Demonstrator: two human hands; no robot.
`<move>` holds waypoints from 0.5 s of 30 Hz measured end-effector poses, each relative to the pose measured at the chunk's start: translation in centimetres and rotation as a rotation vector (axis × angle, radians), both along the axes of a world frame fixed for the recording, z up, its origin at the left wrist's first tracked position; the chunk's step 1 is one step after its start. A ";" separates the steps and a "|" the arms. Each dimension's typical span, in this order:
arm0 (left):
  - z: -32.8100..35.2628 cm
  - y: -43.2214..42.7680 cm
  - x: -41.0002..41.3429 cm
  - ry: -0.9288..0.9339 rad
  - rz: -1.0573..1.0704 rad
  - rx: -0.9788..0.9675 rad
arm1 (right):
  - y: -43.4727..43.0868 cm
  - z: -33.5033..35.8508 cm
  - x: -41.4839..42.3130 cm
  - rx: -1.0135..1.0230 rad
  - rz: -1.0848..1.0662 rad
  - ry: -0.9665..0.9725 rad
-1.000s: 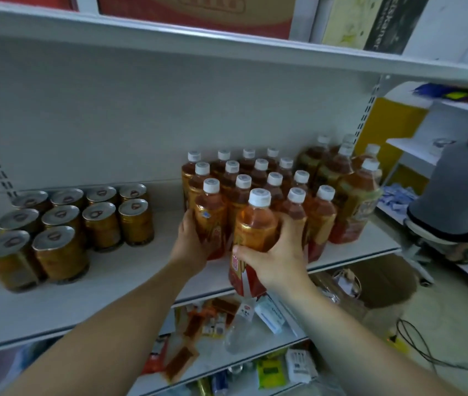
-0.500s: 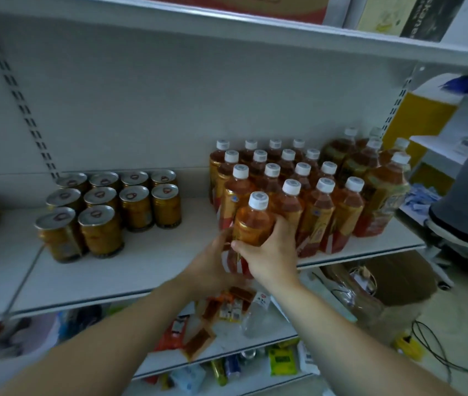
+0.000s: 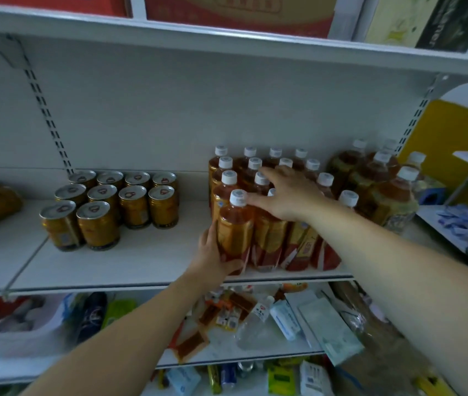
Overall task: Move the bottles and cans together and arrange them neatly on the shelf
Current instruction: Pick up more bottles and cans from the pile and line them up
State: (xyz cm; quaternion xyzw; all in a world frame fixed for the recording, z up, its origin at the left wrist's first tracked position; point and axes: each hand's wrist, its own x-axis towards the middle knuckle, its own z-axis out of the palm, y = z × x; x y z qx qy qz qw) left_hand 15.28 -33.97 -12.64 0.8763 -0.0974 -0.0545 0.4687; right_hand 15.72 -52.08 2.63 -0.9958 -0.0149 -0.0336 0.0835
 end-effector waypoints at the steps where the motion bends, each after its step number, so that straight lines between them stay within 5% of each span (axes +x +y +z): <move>1: -0.2 -0.1 0.3 0.002 0.014 -0.017 | -0.2 -0.6 0.3 -0.058 0.018 0.012; 9: -0.1 -0.7 0.0 0.082 0.035 -0.195 | -0.2 -2.0 0.9 -0.107 0.054 -0.048; 15: 3.6 1.6 0.5 0.166 -0.057 0.093 | -0.2 -0.4 0.8 -0.065 0.044 0.089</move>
